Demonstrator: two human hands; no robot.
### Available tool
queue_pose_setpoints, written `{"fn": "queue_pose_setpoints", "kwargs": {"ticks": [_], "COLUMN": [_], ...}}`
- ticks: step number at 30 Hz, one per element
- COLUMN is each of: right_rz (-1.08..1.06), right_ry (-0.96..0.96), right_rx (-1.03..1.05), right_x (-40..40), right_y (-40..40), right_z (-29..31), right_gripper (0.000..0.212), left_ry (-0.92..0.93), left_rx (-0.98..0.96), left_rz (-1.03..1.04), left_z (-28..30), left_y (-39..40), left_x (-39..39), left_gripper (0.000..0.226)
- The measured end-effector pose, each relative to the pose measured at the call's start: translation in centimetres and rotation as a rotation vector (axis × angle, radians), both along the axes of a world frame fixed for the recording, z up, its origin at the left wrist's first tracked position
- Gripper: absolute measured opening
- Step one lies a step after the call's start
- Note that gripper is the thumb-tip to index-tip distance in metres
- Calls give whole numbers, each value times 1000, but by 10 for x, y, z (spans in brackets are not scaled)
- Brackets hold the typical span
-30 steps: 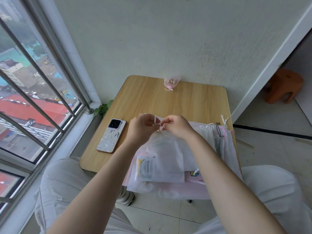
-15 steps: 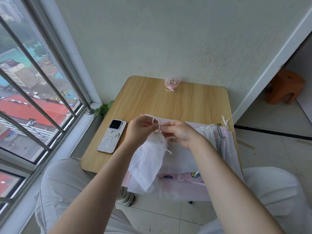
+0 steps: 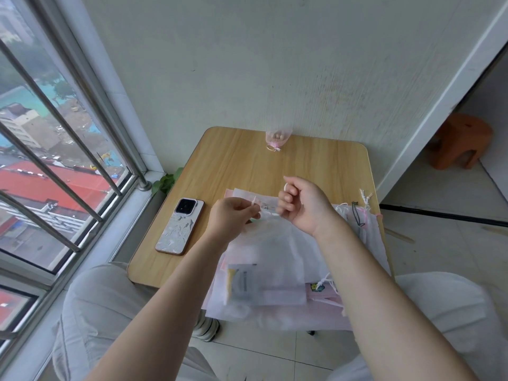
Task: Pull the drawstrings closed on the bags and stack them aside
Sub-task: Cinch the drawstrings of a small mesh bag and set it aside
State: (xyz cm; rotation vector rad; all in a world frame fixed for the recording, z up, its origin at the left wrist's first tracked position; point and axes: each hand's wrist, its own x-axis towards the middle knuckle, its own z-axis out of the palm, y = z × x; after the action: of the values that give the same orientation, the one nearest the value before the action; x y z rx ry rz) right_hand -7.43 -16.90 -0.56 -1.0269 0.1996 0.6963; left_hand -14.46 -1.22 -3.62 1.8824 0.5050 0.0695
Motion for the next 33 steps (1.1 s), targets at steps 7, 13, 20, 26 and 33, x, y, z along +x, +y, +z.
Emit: {"fn": "queue_pose_setpoints", "kwargs": {"ticks": [7, 13, 20, 26, 33], "right_rz": [173, 470, 625, 865, 816], "right_ry": [-530, -799, -934, -886, -966], "right_rx": [-848, -1161, -1375, -1354, -1329], "right_x": [-1, -11, -6, -8, -10], "right_y": [1, 2, 7, 2, 6], "right_z": [0, 7, 8, 13, 12], "right_gripper": [24, 31, 36, 29, 14], "left_ry": [34, 51, 87, 190, -50], "left_rx": [27, 27, -5, -63, 308], "left_rz": [134, 194, 252, 171, -148], "left_z": [-7, -11, -13, -7, 17], "left_y": [-7, -6, -5, 7, 8], "left_x": [-1, 1, -2, -1, 2], "left_gripper": [21, 21, 21, 16, 37]}}
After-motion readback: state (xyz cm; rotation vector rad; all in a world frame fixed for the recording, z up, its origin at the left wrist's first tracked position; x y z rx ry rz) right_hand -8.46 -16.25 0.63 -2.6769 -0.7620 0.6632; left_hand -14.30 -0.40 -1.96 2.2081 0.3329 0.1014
